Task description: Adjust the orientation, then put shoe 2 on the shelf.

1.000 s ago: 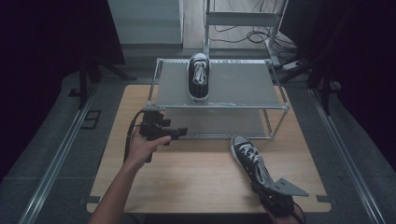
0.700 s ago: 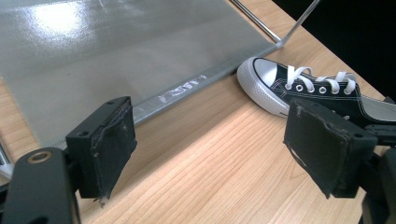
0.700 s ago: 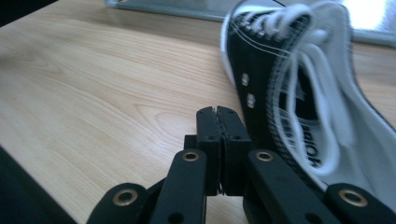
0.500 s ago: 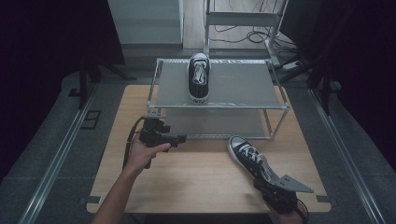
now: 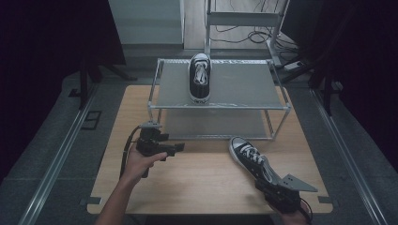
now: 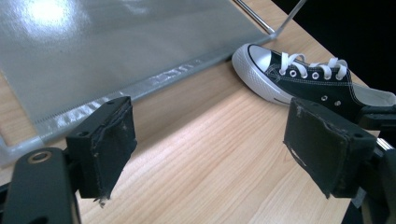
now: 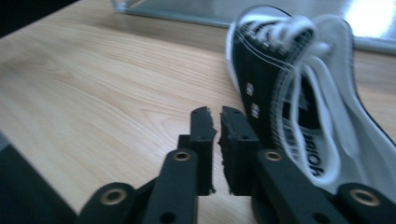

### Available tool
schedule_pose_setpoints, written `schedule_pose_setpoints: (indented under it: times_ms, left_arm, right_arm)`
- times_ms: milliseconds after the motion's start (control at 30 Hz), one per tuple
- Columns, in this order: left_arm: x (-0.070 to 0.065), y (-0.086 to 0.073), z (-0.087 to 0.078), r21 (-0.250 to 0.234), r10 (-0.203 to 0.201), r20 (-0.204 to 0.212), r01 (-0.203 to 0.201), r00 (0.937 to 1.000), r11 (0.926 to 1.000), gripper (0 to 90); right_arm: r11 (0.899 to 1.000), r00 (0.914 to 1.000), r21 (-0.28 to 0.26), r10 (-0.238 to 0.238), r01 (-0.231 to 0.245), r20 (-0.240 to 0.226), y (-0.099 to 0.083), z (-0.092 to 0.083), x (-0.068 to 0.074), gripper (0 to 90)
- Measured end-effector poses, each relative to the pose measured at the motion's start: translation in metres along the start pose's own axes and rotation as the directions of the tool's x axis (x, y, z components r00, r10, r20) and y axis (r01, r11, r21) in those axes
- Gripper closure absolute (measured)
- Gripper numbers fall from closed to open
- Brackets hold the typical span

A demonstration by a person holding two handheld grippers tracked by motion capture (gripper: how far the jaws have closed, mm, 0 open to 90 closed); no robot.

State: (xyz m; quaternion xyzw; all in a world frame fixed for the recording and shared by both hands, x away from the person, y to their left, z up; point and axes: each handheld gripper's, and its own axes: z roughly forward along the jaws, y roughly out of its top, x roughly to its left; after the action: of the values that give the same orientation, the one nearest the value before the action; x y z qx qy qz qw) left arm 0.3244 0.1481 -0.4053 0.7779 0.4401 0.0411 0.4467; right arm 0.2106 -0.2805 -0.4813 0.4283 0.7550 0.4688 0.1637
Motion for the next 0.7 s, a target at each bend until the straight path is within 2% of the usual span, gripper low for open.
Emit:
schedule_pose_setpoints:
  times_ms: [67, 100, 133, 267, 300, 333, 367, 467, 500, 567, 700]
  left_arm:
    - [0.001, -0.004, 0.0, -0.001, -0.006, -0.002, 0.006, 1.0, 1.0, 16.8]
    - [0.001, -0.004, 0.0, -0.001, -0.006, -0.002, 0.006, 1.0, 1.0, 16.8]
    - [0.002, -0.007, 0.0, 0.002, -0.008, -0.002, 0.008, 1.0, 1.0, 16.8]
    - [0.005, -0.013, 0.002, 0.008, -0.016, -0.002, 0.016, 0.9999, 0.9998, 17.0]
    - [0.005, -0.013, 0.002, 0.008, -0.016, -0.002, 0.016, 0.9999, 0.9998, 17.0]
    - [0.006, -0.016, 0.003, 0.007, -0.023, 0.0, 0.023, 0.9997, 0.9997, 17.1]
    - [0.007, -0.017, 0.003, 0.008, -0.024, 0.002, 0.024, 0.9997, 0.9997, 17.1]
    - [0.008, -0.02, 0.004, 0.008, -0.029, 0.0, 0.029, 0.9996, 0.9995, 17.1]
    - [0.008, -0.022, 0.005, 0.008, -0.033, 0.0, 0.033, 0.9994, 0.9994, 17.1]
    - [0.008, -0.025, 0.005, 0.008, -0.032, 0.002, 0.032, 0.9995, 0.9994, 17.2]
    - [0.008, -0.029, 0.006, 0.015, -0.027, 0.008, 0.027, 0.9996, 0.9995, 17.1]
  right_arm:
    - [1.0, 0.9996, -0.012, -0.026, 0.026, -0.009, 0.006, -0.003, 0.005, 69.0]
    - [1.0, 0.9996, -0.012, -0.026, 0.026, -0.009, 0.006, -0.003, 0.005, 69.0]
    - [0.998, 0.9987, -0.022, -0.05, 0.05, -0.006, 0.017, -0.007, 0.01, 54.4]
    - [0.999, 0.9986, -0.015, -0.053, 0.052, -0.002, 0.037, -0.013, 0.007, 38.3]
    - [0.999, 0.9986, -0.015, -0.053, 0.052, -0.002, 0.037, -0.013, 0.007, 38.3]
    - [0.999, 0.9989, 0.002, -0.046, 0.046, -0.006, 0.048, -0.015, 0.002, 33.9]
    - [0.999, 0.9989, 0.003, -0.047, 0.047, 0.0, 0.052, -0.016, 0.0, 32.5]
    - [0.998, 0.9982, 0.022, -0.06, 0.06, 0.0, 0.06, -0.016, -0.003, 28.3]
    - [0.996, 0.9967, 0.029, -0.08, 0.08, 0.013, 0.069, -0.016, -0.006, 26.4]
    - [0.995, 0.996, 0.051, -0.089, 0.089, -0.001, 0.075, -0.014, -0.009, 23.5]
    - [0.989, 0.9956, 0.115, -0.091, 0.093, -0.023, 0.084, -0.005, -0.02, 23.2]
